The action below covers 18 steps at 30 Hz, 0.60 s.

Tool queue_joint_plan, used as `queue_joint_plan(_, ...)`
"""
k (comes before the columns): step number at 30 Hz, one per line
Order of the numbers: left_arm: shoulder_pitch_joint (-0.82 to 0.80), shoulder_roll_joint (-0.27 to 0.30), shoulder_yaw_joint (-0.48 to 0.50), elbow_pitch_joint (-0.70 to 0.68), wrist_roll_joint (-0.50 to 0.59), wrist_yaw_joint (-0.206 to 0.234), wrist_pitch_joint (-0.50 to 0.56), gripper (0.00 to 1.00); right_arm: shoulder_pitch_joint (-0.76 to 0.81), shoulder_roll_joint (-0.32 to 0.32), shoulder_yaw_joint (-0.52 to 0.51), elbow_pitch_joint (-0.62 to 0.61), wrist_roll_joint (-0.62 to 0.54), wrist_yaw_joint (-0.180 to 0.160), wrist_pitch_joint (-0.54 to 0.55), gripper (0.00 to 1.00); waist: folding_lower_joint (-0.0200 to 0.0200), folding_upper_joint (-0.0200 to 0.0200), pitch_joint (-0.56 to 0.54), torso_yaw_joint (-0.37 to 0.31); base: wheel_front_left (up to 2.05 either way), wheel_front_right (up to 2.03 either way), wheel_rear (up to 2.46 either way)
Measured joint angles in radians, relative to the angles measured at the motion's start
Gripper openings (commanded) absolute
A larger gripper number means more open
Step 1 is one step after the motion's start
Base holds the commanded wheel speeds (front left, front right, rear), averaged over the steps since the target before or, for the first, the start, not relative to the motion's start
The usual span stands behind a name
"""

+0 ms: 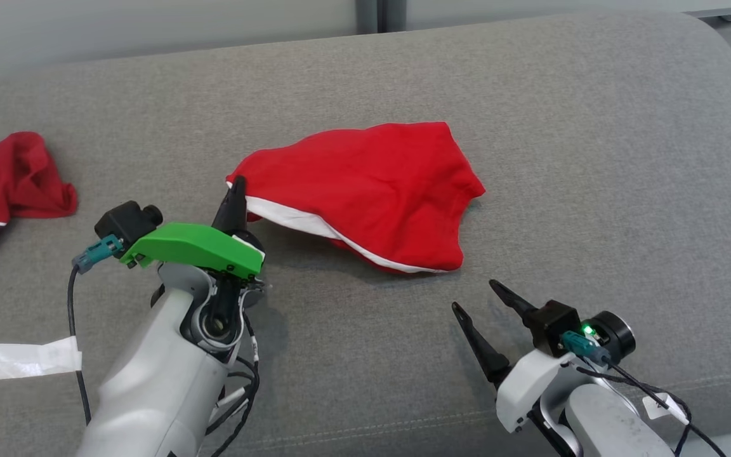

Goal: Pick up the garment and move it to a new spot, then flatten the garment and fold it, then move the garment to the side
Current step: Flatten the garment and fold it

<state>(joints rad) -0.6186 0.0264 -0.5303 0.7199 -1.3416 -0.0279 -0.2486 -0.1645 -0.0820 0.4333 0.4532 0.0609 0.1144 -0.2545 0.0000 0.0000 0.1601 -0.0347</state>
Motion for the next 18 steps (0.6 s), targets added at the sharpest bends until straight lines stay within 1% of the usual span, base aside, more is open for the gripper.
queue_joint_plan(10, 0.025, 0.001, -0.056, -0.061, 0.0, 0.003, 0.0, 0.0, -0.11, 0.0, 0.018, 0.113, 0.002, 0.009, 0.0, 1.0, 0.0, 0.0, 0.015, 0.097, 0.0, 0.0, 0.0)
queue_joint_plan(18, 0.025, 0.001, -0.058, -0.108, 0.004, 0.03, 0.0, 0.0, -0.166, 0.0, 0.036, 0.204, 0.014, 0.009, 0.008, 1.0, 0.0, 0.0, 0.059, 0.138, 0.0, 0.0, 0.0)
